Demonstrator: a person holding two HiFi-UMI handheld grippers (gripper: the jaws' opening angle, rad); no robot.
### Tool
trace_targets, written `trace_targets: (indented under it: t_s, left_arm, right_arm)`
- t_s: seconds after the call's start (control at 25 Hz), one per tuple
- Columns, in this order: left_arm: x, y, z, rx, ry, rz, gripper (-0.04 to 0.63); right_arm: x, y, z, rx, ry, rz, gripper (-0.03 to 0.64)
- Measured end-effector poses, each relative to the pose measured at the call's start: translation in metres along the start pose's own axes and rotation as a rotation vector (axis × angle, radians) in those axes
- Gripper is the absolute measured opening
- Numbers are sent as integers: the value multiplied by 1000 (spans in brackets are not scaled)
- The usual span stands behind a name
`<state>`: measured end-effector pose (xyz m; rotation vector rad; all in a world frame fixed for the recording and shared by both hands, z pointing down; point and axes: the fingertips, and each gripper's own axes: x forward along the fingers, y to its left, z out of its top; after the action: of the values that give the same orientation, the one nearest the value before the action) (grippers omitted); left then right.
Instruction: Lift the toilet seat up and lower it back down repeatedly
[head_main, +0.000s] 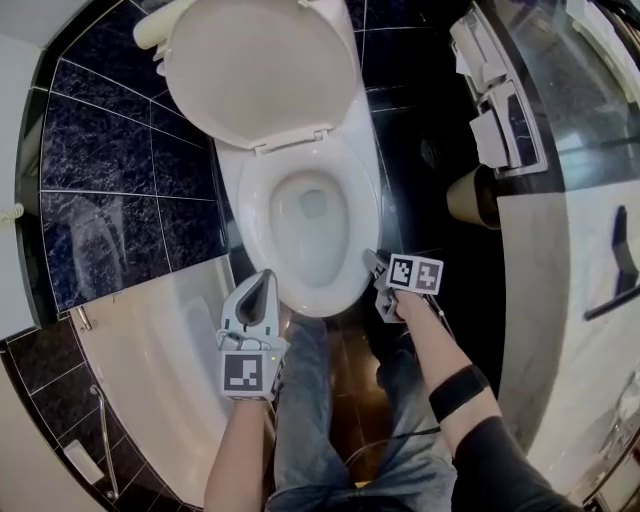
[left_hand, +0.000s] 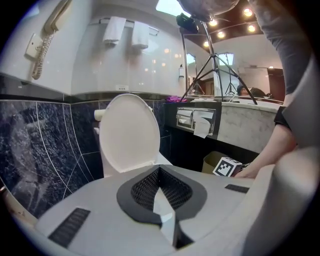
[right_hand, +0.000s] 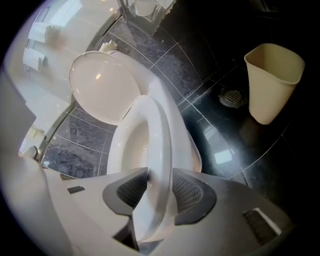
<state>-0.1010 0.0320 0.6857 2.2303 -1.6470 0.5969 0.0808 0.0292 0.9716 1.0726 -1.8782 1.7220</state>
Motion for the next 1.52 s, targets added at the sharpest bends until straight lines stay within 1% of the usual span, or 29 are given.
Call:
trace_targets:
  t_s: [0.12,0.16,0.32,0.52,0.6,0.68,0.84,0.88,0.96,1.04,1.16,1.32,1.44,1.52]
  left_arm:
    - [1,5,-5,-17,12,7,-2]
    - [1,6,-7,-19,14,6,-3]
    - [0,6,-20,-8,22,-5,-3]
    - [-2,0,-23,-53,31,4,-3]
    - [-4,-1,-27,-41,43,-1,-3]
    - [-5,-1,-31,-9,48,-13,-3]
    - [-14,-8,-33,14,62,-27,-3]
    - [-17,-10,-34,16,70,-29,-3]
    - [-27,-13,-33,-9,86,-20,-3]
    - [-39,-15,-39,-33,110,-10,-2]
    - [-65,-16,-65,-40,178,-12,-2]
    - [-91,-23,-102,-101,275,-7,-3]
    - [-95,-31,-120,-145,327,-18,-3]
    - [-87,-37,-123,-161,340,-35,-3]
  right_arm:
    - [-1,-1,1,21,-11,1,144]
    - [-1,0,1,31,-14,5,140]
    - [-1,1,2,56,-18,7,133]
    - [-4,2,2,71,-11,3,133]
    - [-8,5,4,78,-11,12,131]
    - [-13,11,6,82,-7,20,129]
    - [-28,24,11,79,9,29,126]
    - [-32,29,12,78,14,30,126]
    - [-42,39,17,68,25,33,127]
    - [-53,51,24,52,37,37,129]
    - [-69,71,34,37,52,40,132]
    - [-90,96,52,47,34,51,132]
    - [-102,114,66,46,16,62,133]
    - [-109,125,75,43,5,71,133]
